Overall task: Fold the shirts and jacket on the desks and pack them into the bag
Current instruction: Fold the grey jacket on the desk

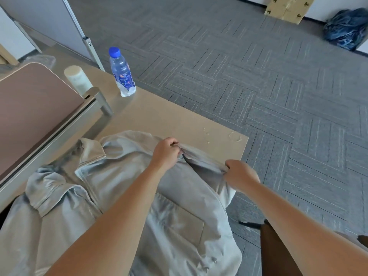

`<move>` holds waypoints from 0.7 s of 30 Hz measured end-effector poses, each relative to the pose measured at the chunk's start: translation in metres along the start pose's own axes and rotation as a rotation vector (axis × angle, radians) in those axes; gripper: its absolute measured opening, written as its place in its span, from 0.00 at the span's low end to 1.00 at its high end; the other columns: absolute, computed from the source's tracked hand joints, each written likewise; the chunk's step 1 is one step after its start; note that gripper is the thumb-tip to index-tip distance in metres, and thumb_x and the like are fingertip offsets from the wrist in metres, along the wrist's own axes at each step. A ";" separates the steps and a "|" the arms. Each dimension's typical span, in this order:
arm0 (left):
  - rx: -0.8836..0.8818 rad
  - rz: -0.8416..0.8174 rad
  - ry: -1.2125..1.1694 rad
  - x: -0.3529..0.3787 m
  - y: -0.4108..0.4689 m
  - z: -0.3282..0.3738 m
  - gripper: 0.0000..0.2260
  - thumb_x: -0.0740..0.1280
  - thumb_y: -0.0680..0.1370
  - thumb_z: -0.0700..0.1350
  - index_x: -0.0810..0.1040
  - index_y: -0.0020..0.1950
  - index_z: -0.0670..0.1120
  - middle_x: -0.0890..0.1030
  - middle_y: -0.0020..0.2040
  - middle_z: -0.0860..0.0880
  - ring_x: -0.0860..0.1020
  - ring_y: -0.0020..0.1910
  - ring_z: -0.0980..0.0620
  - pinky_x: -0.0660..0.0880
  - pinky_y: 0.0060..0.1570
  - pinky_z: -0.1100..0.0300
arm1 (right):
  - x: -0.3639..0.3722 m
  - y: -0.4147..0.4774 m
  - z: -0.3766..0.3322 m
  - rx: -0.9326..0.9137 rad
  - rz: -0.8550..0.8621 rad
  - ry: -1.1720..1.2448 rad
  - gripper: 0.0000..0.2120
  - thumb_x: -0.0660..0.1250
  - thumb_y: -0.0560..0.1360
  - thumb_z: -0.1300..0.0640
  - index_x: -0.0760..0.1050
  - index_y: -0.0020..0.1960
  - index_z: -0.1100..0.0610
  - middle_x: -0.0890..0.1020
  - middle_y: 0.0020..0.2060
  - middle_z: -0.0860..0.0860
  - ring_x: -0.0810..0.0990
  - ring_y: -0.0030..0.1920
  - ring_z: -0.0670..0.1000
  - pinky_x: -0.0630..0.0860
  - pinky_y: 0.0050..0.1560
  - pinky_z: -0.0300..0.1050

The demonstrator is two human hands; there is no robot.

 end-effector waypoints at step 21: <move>-0.244 0.110 -0.095 0.057 -0.119 0.026 0.14 0.61 0.83 0.49 0.82 0.54 0.41 0.82 0.59 0.38 0.77 0.50 0.47 0.75 0.63 0.44 | 0.023 -0.080 0.036 -0.378 -0.154 0.367 0.10 0.59 0.75 0.51 0.70 0.57 0.47 0.82 0.46 0.50 0.79 0.42 0.54 0.72 0.40 0.46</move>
Point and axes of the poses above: each hand's wrist, its own y-axis towards the middle knuckle, its own x-axis out of the palm, z = x × y, the point moved 2 cm from there along y, towards the middle knuckle
